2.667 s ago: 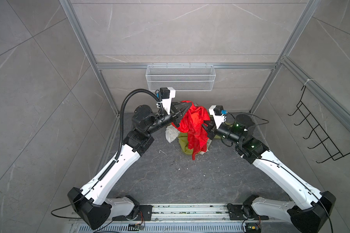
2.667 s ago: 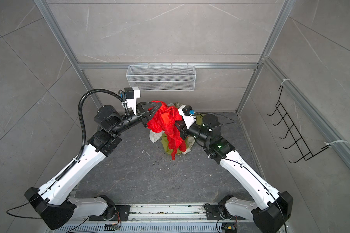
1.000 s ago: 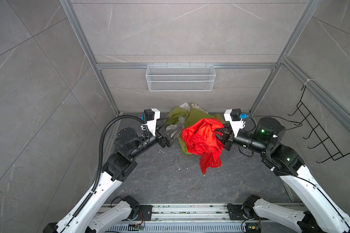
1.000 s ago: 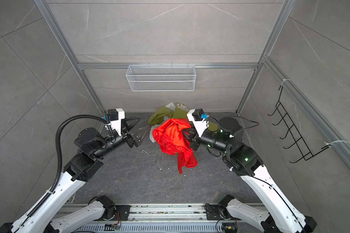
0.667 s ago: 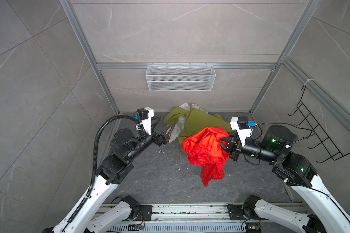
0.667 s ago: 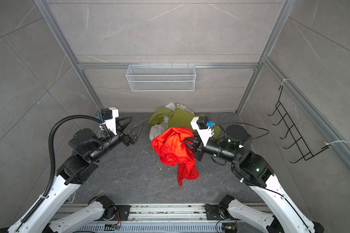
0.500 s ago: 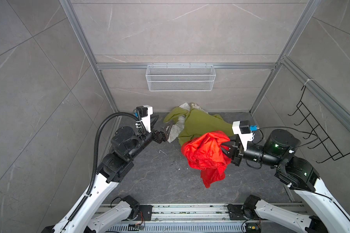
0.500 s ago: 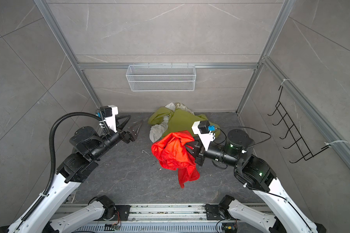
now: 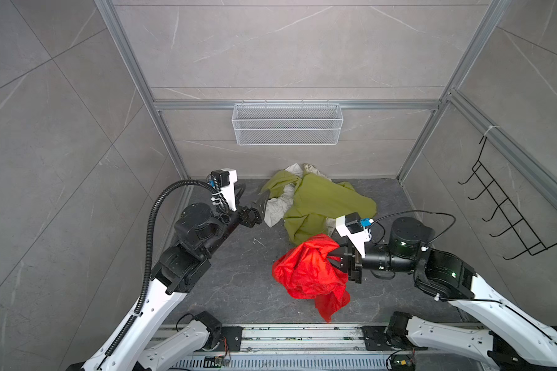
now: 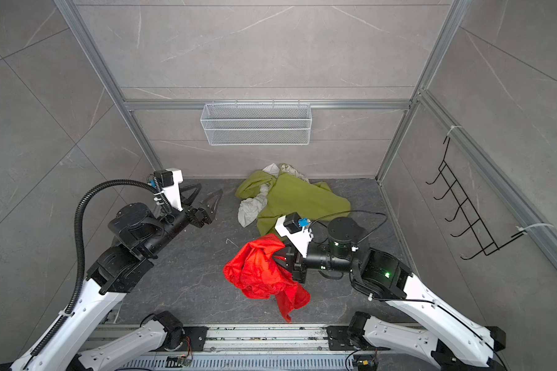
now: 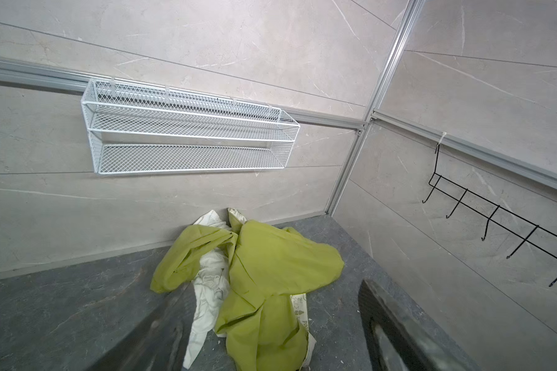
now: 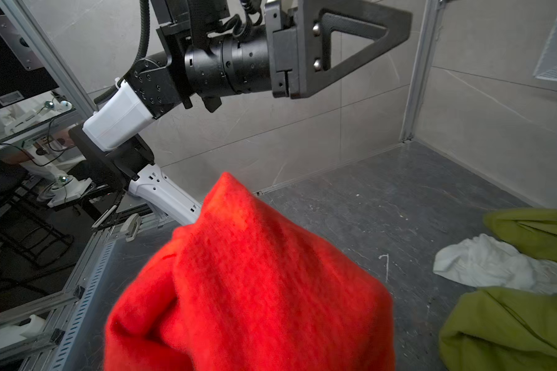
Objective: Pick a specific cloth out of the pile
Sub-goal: 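Open the left gripper while the right gripper pulls the red cloth toward the robot, then lower the red cloth onto the table nearer the robot with the right gripper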
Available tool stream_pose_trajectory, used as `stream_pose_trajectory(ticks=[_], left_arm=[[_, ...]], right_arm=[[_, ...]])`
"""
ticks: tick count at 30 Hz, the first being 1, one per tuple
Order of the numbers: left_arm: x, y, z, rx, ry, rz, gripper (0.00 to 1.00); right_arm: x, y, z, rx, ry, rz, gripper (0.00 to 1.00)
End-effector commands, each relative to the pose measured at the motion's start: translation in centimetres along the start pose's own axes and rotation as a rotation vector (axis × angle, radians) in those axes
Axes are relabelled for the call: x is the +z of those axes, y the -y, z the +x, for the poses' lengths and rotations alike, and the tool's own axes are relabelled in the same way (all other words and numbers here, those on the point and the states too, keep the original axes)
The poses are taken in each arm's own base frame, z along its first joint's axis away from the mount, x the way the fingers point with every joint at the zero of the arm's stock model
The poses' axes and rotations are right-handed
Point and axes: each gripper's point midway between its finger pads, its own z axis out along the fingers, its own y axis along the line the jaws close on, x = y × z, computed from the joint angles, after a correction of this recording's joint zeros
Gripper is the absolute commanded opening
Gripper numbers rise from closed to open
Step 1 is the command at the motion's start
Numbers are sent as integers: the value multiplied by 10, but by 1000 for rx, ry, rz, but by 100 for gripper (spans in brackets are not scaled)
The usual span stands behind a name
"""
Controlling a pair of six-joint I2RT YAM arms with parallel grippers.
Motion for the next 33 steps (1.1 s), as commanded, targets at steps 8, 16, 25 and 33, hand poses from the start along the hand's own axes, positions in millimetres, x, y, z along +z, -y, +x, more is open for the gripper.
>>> stream_pose_trajectory(ticks=[8, 16, 25, 33], left_arm=[[-12, -6, -25, -31, 94, -46, 82], [-10, -9, -20, -22, 85, -56, 82], [-1, -9, -16, -5, 67, -59, 82], [12, -6, -14, -2, 55, -48, 82]], right_arm=[[69, -6, 1, -4, 14, -152, 0], [111, 7, 40, 39, -76, -174, 0], [118, 29, 102, 64, -212, -91, 0], [109, 41, 134, 68, -293, -23, 0]])
